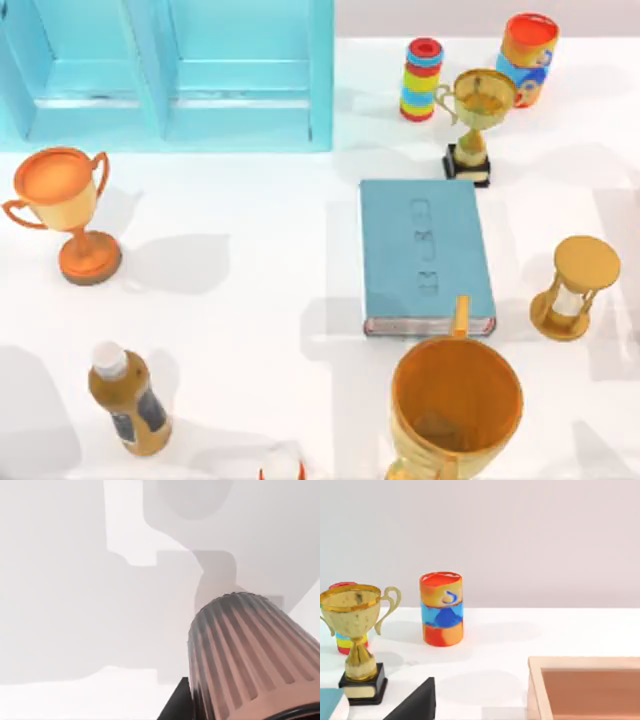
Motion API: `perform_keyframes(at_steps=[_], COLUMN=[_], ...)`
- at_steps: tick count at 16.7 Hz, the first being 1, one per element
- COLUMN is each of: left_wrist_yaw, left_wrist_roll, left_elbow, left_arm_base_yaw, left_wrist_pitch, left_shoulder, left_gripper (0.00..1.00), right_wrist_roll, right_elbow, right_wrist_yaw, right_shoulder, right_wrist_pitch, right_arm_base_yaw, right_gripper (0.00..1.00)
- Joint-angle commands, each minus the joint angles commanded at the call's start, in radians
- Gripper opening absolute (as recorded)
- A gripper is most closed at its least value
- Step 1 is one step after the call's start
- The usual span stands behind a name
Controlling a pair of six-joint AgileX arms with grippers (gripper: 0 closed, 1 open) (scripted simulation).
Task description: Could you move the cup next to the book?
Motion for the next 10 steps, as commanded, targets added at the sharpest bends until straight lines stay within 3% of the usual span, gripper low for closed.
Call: perform_keyframes(at_steps=[4,10], left_wrist_yaw=[0.000,0.000], left_wrist_roll=[-0.009,-0.007], left_elbow=[0.090,0.099], left_arm_base_yaw=[0.002,0.002], left_wrist_pitch=[-0.136,-0.146], left_shoulder=[-0.048,-0.052], left_gripper=[0.00,0.00], right_wrist_roll=[0.000,0.000], right_elbow=[0.000,0.000], right_wrist_yaw=[0.000,0.000], right_shoulder=[0.000,0.000], right_wrist_pitch=[0.000,0.000], right_arm_base_yaw=[0.000,0.000], right_gripper=[1.00,1.00])
